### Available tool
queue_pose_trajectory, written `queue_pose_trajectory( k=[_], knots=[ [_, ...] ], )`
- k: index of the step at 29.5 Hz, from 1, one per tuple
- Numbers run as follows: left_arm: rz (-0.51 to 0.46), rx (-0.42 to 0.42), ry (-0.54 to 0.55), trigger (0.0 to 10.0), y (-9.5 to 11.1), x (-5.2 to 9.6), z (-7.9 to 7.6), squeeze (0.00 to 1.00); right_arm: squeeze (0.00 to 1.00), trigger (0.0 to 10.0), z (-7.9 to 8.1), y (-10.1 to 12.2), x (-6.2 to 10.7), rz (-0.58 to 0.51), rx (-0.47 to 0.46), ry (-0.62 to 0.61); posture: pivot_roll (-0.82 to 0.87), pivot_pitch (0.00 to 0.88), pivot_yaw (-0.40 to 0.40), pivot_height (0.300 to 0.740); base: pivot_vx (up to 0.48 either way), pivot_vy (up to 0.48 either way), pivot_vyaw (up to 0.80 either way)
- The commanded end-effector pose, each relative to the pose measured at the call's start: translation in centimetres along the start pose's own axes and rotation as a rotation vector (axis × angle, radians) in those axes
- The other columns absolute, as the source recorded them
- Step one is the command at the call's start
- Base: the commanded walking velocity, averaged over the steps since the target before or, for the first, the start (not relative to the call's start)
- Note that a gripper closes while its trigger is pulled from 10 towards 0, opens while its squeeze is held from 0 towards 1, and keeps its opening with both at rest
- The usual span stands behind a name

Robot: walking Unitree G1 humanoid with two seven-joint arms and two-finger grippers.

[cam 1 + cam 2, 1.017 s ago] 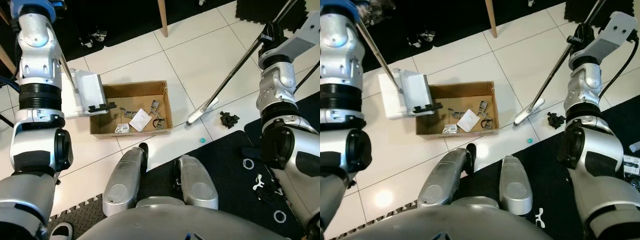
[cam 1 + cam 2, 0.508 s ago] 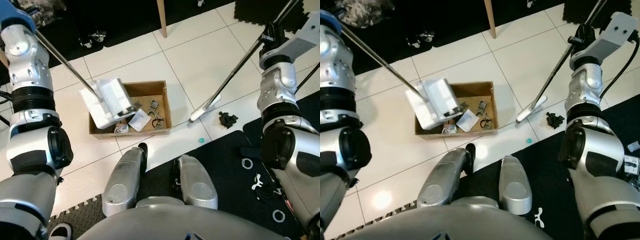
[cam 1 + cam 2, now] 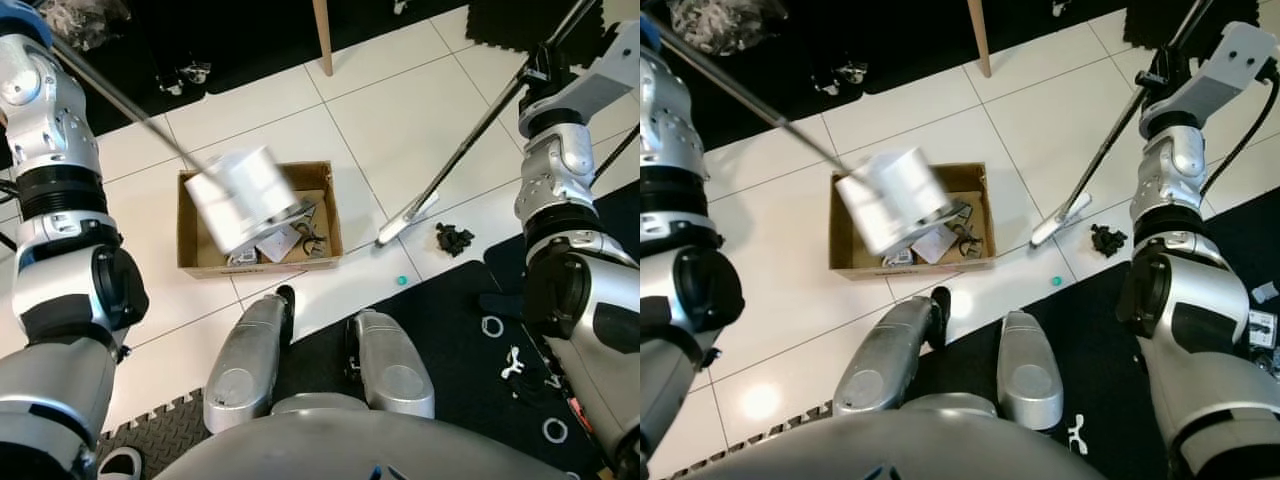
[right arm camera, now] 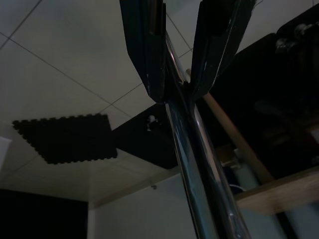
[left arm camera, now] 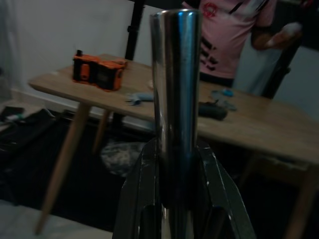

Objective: Sweep floor

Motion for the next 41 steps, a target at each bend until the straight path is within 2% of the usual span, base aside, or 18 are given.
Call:
queue_pose_trajectory(
  k=[1, 6, 10, 12, 13, 15, 19, 20, 21, 22, 23, 24, 26, 29, 33, 36, 38, 41],
  knots=[
    [-0.032, -0.023, 0.018, 10.0, 0.7, -0.3, 0.5, 0.00, 0.00, 10.0, -0.3, 1.1, -0.3, -0.035, 0.011, -0.002, -0.06, 0.060, -0.016, 0.740, 0.000, 0.000, 0.00],
    [-0.018, -0.041, -0.004, 10.0, 0.1, 0.1, 0.0, 0.00, 0.00, 10.0, -0.3, 1.1, -0.3, -0.034, 0.013, 0.000, -0.05, 0.060, -0.021, 0.740, 0.000, 0.000, 0.00],
    [0.036, -0.042, -0.064, 10.0, -1.4, 0.8, -1.6, 0.00, 0.00, 10.0, 0.0, 1.2, -0.4, -0.033, 0.014, 0.008, -0.06, 0.061, -0.023, 0.740, 0.000, 0.000, 0.00],
    [0.072, -0.007, -0.080, 10.0, -2.1, 1.1, -2.2, 0.00, 0.00, 10.0, 0.0, 1.2, -0.5, -0.033, 0.013, 0.008, -0.06, 0.062, -0.024, 0.740, 0.000, 0.000, 0.00],
    [0.107, 0.071, -0.040, 10.0, -2.5, 1.0, -1.7, 0.00, 0.00, 10.0, 0.0, 1.2, -0.5, -0.033, 0.013, 0.008, -0.06, 0.062, -0.021, 0.740, 0.000, 0.000, 0.00],
    [0.099, 0.093, -0.042, 10.0, -2.3, 1.0, -1.7, 0.00, 0.00, 10.0, 0.0, 1.2, -0.4, -0.033, 0.014, 0.007, -0.06, 0.063, -0.022, 0.740, 0.000, 0.000, 0.00],
    [0.121, 0.283, 0.013, 10.0, -1.9, 0.6, -1.4, 0.00, 0.00, 10.0, -0.2, 1.1, -0.4, -0.030, 0.015, 0.003, -0.06, 0.064, -0.021, 0.740, 0.000, 0.000, 0.00],
    [0.104, 0.215, -0.002, 10.0, -1.7, 0.5, -1.4, 0.00, 0.00, 10.0, -0.2, 1.1, -0.4, -0.030, 0.015, 0.003, -0.06, 0.065, -0.020, 0.740, 0.000, 0.000, 0.00],
    [0.104, 0.215, -0.002, 10.0, -1.7, 0.5, -1.4, 0.00, 0.00, 10.0, -0.2, 1.1, -0.4, -0.030, 0.015, 0.003, -0.06, 0.065, -0.020, 0.740, 0.000, 0.000, 0.00],
    [0.092, 0.161, -0.015, 10.0, -1.6, 0.5, -1.5, 0.00, 0.00, 10.0, -0.2, 1.1, -0.4, -0.029, 0.015, 0.002, -0.06, 0.065, -0.020, 0.740, 0.000, 0.000, 0.00],
    [0.027, 0.007, -0.080, 10.0, -0.9, 0.7, -2.5, 0.00, 0.00, 10.0, -0.2, 1.1, -0.4, -0.029, 0.015, 0.003, -0.06, 0.065, -0.021, 0.740, 0.000, 0.000, 0.00],
    [0.027, 0.007, -0.080, 10.0, -0.9, 0.7, -2.5, 0.00, 0.00, 10.0, -0.2, 1.1, -0.4, -0.029, 0.015, 0.003, -0.06, 0.065, -0.021, 0.740, 0.000, 0.000, 0.00],
    [-0.125, -0.306, -0.237, 10.0, 0.1, 1.7, -5.3, 0.00, 0.00, 10.0, -0.1, 1.1, -0.4, -0.030, 0.012, 0.005, -0.06, 0.063, -0.019, 0.740, 0.000, 0.000, 0.00],
    [-0.148, -0.334, -0.257, 10.0, 0.3, 1.8, -5.7, 0.00, 0.00, 10.0, 0.0, 1.1, -0.4, -0.030, 0.010, 0.005, -0.06, 0.063, -0.017, 0.740, 0.000, 0.000, 0.00],
    [-0.090, -0.210, -0.233, 10.0, 0.3, 1.4, -5.4, 0.00, 0.00, 10.0, 0.0, 1.0, -0.4, -0.030, 0.009, 0.004, -0.06, 0.064, -0.016, 0.740, 0.000, 0.000, 0.00],
    [-0.085, -0.245, -0.230, 10.0, 0.1, 1.3, -5.1, 0.00, 0.00, 10.0, -0.1, 1.0, -0.3, -0.030, 0.008, 0.002, -0.06, 0.065, -0.014, 0.740, 0.000, 0.000, 0.00],
    [-0.054, -0.191, -0.209, 10.0, -0.3, 1.2, -4.8, 0.00, 0.00, 10.0, -0.1, 1.0, -0.3, -0.029, 0.008, 0.000, -0.06, 0.065, -0.014, 0.740, 0.000, 0.000, 0.00],
    [-0.070, -0.215, -0.216, 10.0, -0.2, 1.3, -4.9, 0.00, 0.00, 10.0, -0.1, 1.0, -0.3, -0.029, 0.008, 0.000, -0.06, 0.065, -0.013, 0.740, 0.000, 0.000, 0.00]
  ],
)
Point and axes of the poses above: a point about 5 cm out from each wrist's last joint towards the gripper, its own x axis pointing back from the gripper into the wrist, its own y axis along the axis of the wrist's last joint, z = x × y, the point moved 3 cm from there along -x, pointing out of the wrist towards the gripper, and after that the axes turned 2 degrees about x, right-handed, at the moved point
